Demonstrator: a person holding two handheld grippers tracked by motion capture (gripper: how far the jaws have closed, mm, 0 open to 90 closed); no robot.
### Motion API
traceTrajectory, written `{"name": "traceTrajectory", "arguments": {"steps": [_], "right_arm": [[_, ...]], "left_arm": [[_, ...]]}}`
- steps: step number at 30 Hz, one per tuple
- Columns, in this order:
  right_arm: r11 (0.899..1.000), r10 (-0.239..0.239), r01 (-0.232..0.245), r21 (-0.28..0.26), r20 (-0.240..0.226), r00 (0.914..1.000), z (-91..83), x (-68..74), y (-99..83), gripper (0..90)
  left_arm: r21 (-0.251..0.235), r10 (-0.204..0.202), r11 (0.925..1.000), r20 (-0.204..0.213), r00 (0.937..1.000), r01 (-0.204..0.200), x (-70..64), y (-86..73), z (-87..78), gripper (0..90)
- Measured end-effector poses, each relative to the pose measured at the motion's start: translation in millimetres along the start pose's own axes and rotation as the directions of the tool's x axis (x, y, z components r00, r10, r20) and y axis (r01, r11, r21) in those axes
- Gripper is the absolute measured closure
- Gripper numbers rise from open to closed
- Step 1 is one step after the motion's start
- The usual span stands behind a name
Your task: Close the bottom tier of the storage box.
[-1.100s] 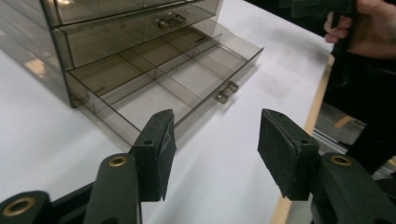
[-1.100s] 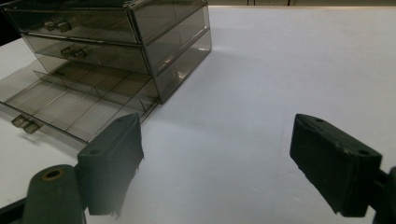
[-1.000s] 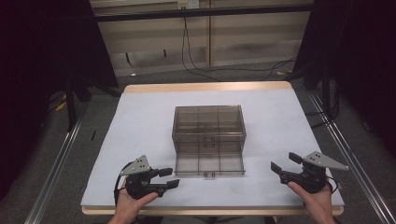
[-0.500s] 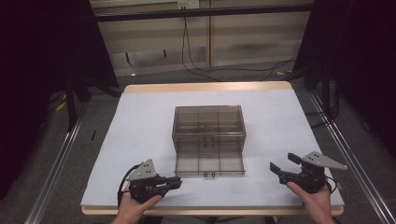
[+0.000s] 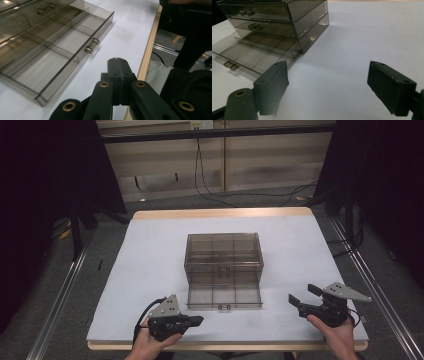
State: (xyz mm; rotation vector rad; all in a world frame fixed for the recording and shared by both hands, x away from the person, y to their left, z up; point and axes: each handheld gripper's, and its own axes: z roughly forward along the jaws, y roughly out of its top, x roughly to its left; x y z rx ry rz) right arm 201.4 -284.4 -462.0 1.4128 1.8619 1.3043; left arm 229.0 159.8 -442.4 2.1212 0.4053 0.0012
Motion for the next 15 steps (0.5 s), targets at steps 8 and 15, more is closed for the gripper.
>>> {"name": "traceTrajectory", "arguments": {"steps": [8, 15], "right_arm": [[1.0, -0.002, 0.002, 0.004, -0.004, 1.0, 1.2, 0.5, 0.3, 16.6], [1.0, -0.001, 0.001, 0.008, -0.006, 1.0, 1.6, 0.6, 0.4, 16.6]], "left_arm": [[0.039, 0.039, 0.9984, 0.02, 0.999, -0.04, -1.9, 12.3, 10.6, 90.0], [0.065, 0.053, 0.9964, 0.032, 0.9981, -0.055, -1.9, 24.4, 22.4, 90.0]]}}
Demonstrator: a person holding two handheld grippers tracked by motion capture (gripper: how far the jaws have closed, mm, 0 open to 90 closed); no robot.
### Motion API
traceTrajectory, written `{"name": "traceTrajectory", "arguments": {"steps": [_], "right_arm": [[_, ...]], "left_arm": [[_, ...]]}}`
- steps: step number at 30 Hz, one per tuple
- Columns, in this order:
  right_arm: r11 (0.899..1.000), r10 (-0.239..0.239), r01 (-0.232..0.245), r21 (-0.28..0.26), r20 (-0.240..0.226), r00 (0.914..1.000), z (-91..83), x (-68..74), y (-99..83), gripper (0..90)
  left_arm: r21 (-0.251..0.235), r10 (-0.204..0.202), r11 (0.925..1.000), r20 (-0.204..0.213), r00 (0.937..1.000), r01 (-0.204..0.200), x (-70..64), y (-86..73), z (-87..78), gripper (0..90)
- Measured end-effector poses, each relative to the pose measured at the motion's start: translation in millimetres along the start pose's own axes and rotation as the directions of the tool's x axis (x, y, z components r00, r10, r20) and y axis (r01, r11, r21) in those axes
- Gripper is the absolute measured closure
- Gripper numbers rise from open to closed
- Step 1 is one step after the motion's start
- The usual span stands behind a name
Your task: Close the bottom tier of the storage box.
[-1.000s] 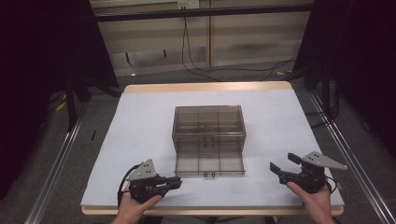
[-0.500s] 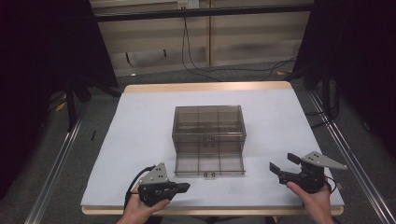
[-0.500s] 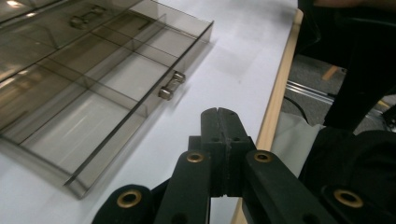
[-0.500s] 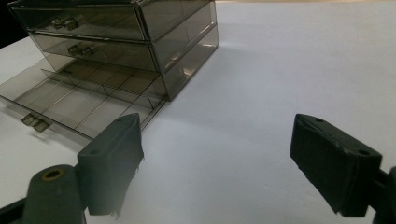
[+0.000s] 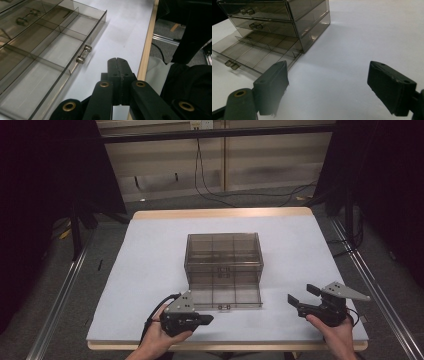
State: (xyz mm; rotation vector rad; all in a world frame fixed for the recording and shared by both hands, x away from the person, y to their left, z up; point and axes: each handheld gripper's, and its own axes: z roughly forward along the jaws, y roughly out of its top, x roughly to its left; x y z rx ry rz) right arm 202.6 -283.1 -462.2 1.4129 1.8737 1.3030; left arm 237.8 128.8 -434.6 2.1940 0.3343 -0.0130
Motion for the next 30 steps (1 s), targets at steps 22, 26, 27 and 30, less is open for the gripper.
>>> {"name": "traceTrajectory", "arguments": {"steps": [22, 26, 27, 30], "right_arm": [[1.0, 0.007, -0.007, 0.015, -0.025, 0.9997, 0.3, 2.1, -0.2, 17.6], [1.0, 0.01, -0.009, 0.021, -0.037, 0.9993, 0.7, 2.5, 0.0, 17.6], [1.0, 0.01, -0.009, 0.023, -0.041, 0.9991, 1.1, 3.0, 0.0, 17.6], [1.0, 0.007, -0.006, 0.026, -0.044, 0.999, 1.5, 4.7, 0.0, 17.6]], "left_arm": [[0.122, 0.04, 0.9916, 0.026, 0.9989, -0.043, 14.5, 23.1, 37.6, 90.0], [0.153, 0.028, 0.9878, 0.023, 0.9993, -0.031, 15.1, 23.6, 42.8, 90.0], [0.145, 0.023, 0.989, 0.03, 0.9993, -0.027, 15.3, 23.1, 45.3, 90.0], [0.183, 0.029, 0.9826, 0.017, 0.9994, -0.032, 17.7, 24.3, 48.4, 90.0]]}}
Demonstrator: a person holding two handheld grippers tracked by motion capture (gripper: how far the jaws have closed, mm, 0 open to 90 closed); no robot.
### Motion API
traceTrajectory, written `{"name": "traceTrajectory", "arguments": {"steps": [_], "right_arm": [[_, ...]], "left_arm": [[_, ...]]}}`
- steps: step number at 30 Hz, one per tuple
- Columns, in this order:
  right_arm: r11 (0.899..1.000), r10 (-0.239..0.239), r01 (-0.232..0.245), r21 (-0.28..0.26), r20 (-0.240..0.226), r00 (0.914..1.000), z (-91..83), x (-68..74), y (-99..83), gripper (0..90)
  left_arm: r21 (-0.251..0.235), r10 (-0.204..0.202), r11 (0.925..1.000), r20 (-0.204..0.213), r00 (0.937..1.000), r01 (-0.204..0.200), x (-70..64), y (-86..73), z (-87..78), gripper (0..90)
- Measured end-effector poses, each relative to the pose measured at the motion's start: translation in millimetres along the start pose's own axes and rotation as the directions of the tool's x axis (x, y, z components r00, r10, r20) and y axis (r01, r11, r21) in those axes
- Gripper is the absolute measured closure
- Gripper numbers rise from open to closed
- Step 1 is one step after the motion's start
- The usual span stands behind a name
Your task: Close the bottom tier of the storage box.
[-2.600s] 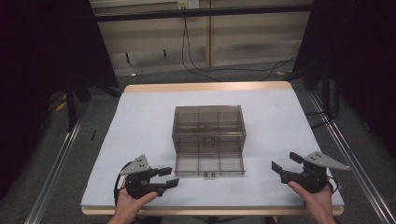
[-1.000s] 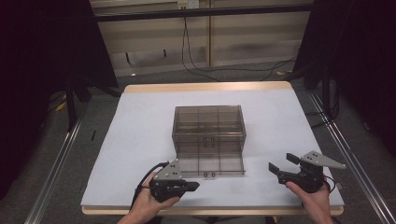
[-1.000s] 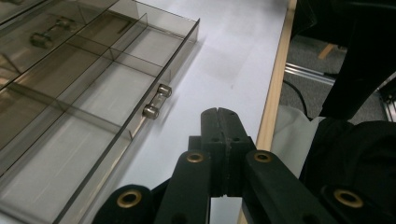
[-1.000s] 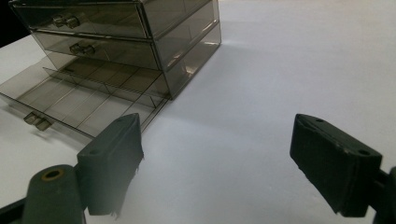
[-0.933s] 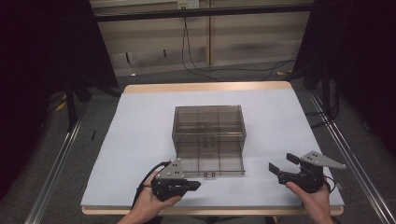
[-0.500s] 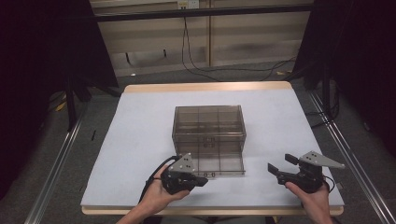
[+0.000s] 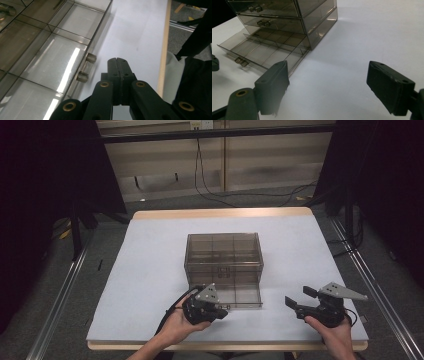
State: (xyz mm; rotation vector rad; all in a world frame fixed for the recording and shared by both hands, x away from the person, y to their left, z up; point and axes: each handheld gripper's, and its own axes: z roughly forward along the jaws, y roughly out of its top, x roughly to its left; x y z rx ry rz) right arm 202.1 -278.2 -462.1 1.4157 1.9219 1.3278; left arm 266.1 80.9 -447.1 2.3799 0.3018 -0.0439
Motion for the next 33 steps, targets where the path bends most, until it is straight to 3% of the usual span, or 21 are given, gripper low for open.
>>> {"name": "traceTrajectory", "arguments": {"steps": [1, 3, 4, 6, 13, 14, 18, 19, 20, 23, 24, 25, 26, 27, 28, 31, 33], "right_arm": [[1.0, 0.0, 0.0, 0.0, 0.0, 1.0, 0.0, 0.0, 0.0, 17.6], [1.0, 0.006, -0.006, 0.005, 0.002, 1.0, 1.1, 0.1, 0.5, 17.6], [1.0, 0.007, -0.007, 0.007, 0.004, 1.0, 1.3, 0.1, 0.5, 17.6], [1.0, 0.007, -0.007, 0.008, 0.004, 1.0, 1.5, -0.1, 0.4, 17.5], [1.0, 0.01, -0.011, 0.01, 0.006, 0.9999, 0.4, -1.8, -0.4, 17.5], [1.0, 0.007, -0.007, 0.011, 0.003, 1.0, -0.2, -1.7, -0.4, 17.4], [1.0, 0.008, -0.008, 0.016, 0.001, 1.0, -0.4, -1.9, -0.5, 17.3], [1.0, 0.012, -0.012, 0.014, 0.004, 0.9999, -0.5, -2.0, -0.3, 17.2], [1.0, 0.012, -0.012, 0.014, 0.003, 0.9999, -0.4, -2.2, -0.2, 17.2], [1.0, 0.011, -0.011, 0.018, 0.0, 0.9999, 0.0, -2.2, -0.2, 17.2], [1.0, 0.012, -0.012, 0.022, -0.002, 0.9999, 0.4, -2.0, -0.3, 17.2], [1.0, 0.011, -0.011, 0.027, -0.004, 0.9999, 0.9, -2.2, -0.4, 17.2], [1.0, 0.011, -0.011, 0.028, -0.004, 0.9999, 1.4, -2.1, -0.5, 17.1], [1.0, 0.013, -0.013, 0.027, -0.002, 0.9999, 1.5, -1.9, -0.4, 17.0], [1.0, 0.013, -0.013, 0.025, -0.003, 0.9999, 1.4, -1.8, -0.4, 17.0], [0.999, 0.016, -0.016, 0.029, 0.002, 0.9999, 0.7, -1.8, -0.7, 17.0], [1.0, 0.016, -0.016, 0.026, 0.003, 0.9999, 0.5, -2.2, -0.7, 17.0]], "left_arm": [[-0.029, -0.007, 0.9995, 0.0, 1.0, 0.007, 1.0, -0.8, 3.3, 90.0], [-0.028, -0.004, 0.9996, 0.004, 1.0, 0.004, 6.5, 0.8, 6.0, 90.0], [0.006, 0.003, 1.0, 0.001, 1.0, -0.003, 7.9, 1.4, 6.4, 90.0], [0.018, 0.008, 0.9998, -0.008, 0.9999, -0.008, 9.8, 0.4, 10.0, 90.0], [0.019, -0.007, 0.9998, -0.012, 0.9999, 0.007, 11.0, -0.8, 15.4, 90.0], [-0.004, -0.009, 1.0, 0.002, 1.0, 0.009, 12.1, -1.9, 17.7, 90.0], [0.015, -0.01, 0.9998, 0.001, 1.0, 0.01, 13.0, -2.3, 20.9, 90.0], [0.025, -0.012, 0.9996, 0.024, 0.9996, 0.011, 14.4, -1.9, 20.4, 90.0], [0.008, -0.01, 0.9999, 0.007, 0.9999, 0.01, 13.8, -2.4, 22.1, 90.0], [0.006, -0.014, 0.9999, 0.007, 0.9999, 0.014, 14.7, -2.4, 22.4, 90.0], [0.039, -0.007, 0.9992, -0.04, 0.9992, 0.008, 13.9, -1.0, 20.5, 90.0], [0.039, -0.007, 0.9992, -0.04, 0.9992, 0.008, 13.9, -1.0, 20.5, 90.0], [0.005, -0.024, 0.9997, -0.004, 0.9997, 0.024, 16.5, -2.5, 23.2, 90.0], [0.022, -0.008, 0.9997, 0.0, 1.0, 0.008, 17.8, -1.7, 22.0, 90.0], [0.002, -0.023, 0.9997, 0.004, 0.9997, 0.023, 16.9, -1.9, 22.9, 90.0], [-0.009, -0.022, 0.9997, -0.017, 0.9996, 0.022, 16.4, -1.6, 21.5, 90.0], [-0.009, -0.024, 0.9997, -0.009, 0.9997, 0.024, 17.3, -1.8, 21.5, 90.0]]}}
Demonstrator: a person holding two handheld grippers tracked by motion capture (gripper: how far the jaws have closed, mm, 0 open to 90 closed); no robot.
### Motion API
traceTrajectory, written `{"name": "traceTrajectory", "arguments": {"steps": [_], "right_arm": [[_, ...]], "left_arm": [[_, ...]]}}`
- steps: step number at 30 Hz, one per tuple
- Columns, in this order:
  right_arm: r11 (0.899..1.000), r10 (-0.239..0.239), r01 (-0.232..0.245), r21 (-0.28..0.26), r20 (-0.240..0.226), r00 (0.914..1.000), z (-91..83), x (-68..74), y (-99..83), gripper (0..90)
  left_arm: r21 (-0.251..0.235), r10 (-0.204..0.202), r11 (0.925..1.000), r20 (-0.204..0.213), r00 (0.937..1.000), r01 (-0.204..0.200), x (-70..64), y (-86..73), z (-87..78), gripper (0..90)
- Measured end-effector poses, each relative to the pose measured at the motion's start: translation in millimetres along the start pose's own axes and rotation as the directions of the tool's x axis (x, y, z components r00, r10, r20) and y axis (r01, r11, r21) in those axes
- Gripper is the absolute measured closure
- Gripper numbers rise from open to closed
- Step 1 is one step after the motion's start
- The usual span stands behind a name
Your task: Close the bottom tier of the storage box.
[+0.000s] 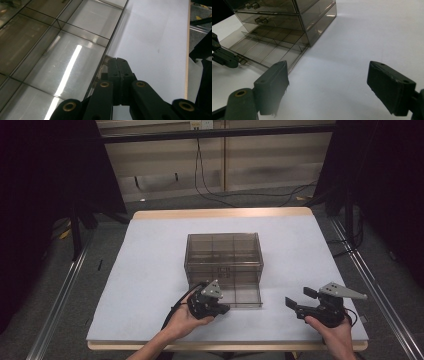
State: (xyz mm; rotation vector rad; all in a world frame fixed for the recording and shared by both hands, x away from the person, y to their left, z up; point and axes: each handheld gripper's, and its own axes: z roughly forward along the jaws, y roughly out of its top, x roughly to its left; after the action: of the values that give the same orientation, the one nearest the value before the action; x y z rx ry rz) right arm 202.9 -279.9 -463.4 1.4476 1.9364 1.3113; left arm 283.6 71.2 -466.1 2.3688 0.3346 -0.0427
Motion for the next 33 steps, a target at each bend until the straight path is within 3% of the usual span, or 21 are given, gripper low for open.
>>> {"name": "traceTrajectory", "arguments": {"steps": [8, 11, 17, 21, 25, 26, 27, 33], "right_arm": [[1.0, 0.005, -0.005, 0.008, 0.0, 1.0, 0.4, 0.8, 0.0, 17.0], [1.0, 0.005, -0.005, 0.011, -0.003, 1.0, 0.6, 0.1, -0.1, 17.0], [1.0, 0.0, 0.0, 0.014, -0.012, 0.9999, 1.1, 1.1, 0.0, 17.0], [1.0, 0.001, -0.001, 0.018, -0.012, 0.9999, 1.0, 0.7, 0.0, 17.0], [1.0, 0.001, 0.0, 0.018, -0.015, 0.9999, 0.8, 0.9, 0.0, 17.0], [1.0, -0.002, 0.002, 0.018, -0.016, 0.9999, 0.9, 0.7, 0.0, 17.0], [1.0, -0.001, 0.002, 0.019, -0.017, 0.9999, 0.9, 0.7, 0.0, 17.0], [1.0, 0.0, 0.001, 0.019, -0.018, 0.9998, 1.0, 0.7, 0.1, 17.0]], "left_arm": [[-0.011, 0.005, 0.9999, 0.002, 1.0, -0.005, 0.3, 0.7, 0.5, 90.0], [0.029, 0.017, 0.9994, -0.003, 0.9998, -0.017, 1.6, 1.9, -1.8, 90.0], [-0.025, -0.006, 0.9997, -0.006, 1.0, 0.006, 0.6, 1.0, 2.6, 90.0], [0.004, 0.003, 1.0, -0.013, 0.9999, -0.003, 2.1, 1.7, 1.0, 90.0], [-0.02, -0.01, 0.9998, -0.006, 0.9999, 0.01, 3.6, 0.3, 2.6, 90.0], [0.01, 0.002, 0.9999, -0.008, 1.0, -0.002, 4.8, 1.2, 0.5, 90.0], [-0.014, -0.005, 0.9999, -0.002, 1.0, 0.005, 5.0, -0.1, 2.0, 90.0], [-0.019, -0.022, 0.9996, -0.012, 0.9997, 0.022, 5.5, -0.4, 2.0, 90.0]]}}
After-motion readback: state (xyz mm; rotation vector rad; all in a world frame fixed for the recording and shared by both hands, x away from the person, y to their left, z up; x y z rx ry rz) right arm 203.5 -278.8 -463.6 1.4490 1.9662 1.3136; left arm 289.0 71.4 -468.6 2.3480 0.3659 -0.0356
